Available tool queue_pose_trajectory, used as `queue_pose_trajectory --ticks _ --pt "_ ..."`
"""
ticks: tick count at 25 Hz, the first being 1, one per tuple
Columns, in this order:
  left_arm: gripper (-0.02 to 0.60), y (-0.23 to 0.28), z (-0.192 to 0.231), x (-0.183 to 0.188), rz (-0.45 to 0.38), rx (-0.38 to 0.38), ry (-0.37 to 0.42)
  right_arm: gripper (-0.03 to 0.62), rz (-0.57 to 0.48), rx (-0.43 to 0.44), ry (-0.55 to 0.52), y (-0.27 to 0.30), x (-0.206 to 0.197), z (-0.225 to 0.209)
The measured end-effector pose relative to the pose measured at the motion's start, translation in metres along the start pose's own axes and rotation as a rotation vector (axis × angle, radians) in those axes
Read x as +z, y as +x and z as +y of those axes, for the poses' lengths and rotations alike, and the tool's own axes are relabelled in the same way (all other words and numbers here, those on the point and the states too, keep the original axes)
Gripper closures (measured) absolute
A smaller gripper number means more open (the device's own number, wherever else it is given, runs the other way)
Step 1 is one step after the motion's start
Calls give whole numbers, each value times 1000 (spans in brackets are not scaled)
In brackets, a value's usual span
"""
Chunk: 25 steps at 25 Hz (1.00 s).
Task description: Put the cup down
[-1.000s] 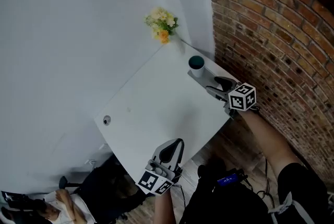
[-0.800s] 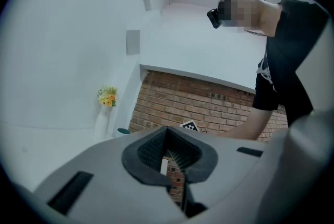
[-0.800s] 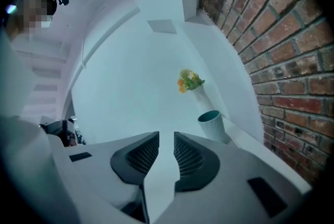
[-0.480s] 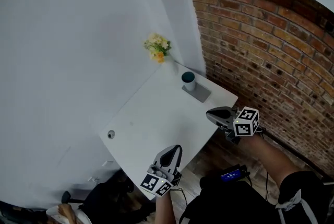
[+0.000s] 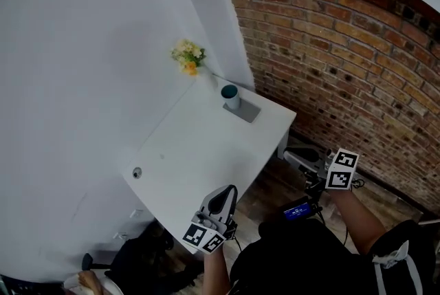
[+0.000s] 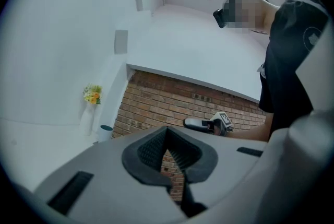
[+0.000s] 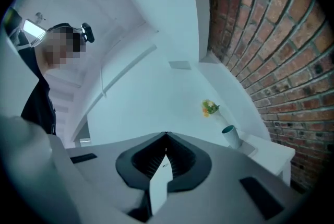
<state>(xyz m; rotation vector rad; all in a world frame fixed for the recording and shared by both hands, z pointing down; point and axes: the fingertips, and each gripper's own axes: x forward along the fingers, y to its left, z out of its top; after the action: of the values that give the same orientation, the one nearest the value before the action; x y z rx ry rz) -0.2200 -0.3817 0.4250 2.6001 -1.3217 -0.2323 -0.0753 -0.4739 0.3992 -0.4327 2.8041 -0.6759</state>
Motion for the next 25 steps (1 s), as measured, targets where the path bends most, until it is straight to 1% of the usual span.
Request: queue_pose_trajectory --ticks 4,9,18,25 --pt "574 12 -19 -7 14 -56 -5 580 -45 -21 57 -13 -3 2" --pt "574 19 -27 -6 26 -91 3 582 -6 -44 2 -5 -10 7" --pt "574 21 -25 -5 33 -94 4 580 19 -89 -21 3 -12 -3" --pt "574 21 -20 -5 35 -84 4 582 37 -92 -36 10 -16 -7"
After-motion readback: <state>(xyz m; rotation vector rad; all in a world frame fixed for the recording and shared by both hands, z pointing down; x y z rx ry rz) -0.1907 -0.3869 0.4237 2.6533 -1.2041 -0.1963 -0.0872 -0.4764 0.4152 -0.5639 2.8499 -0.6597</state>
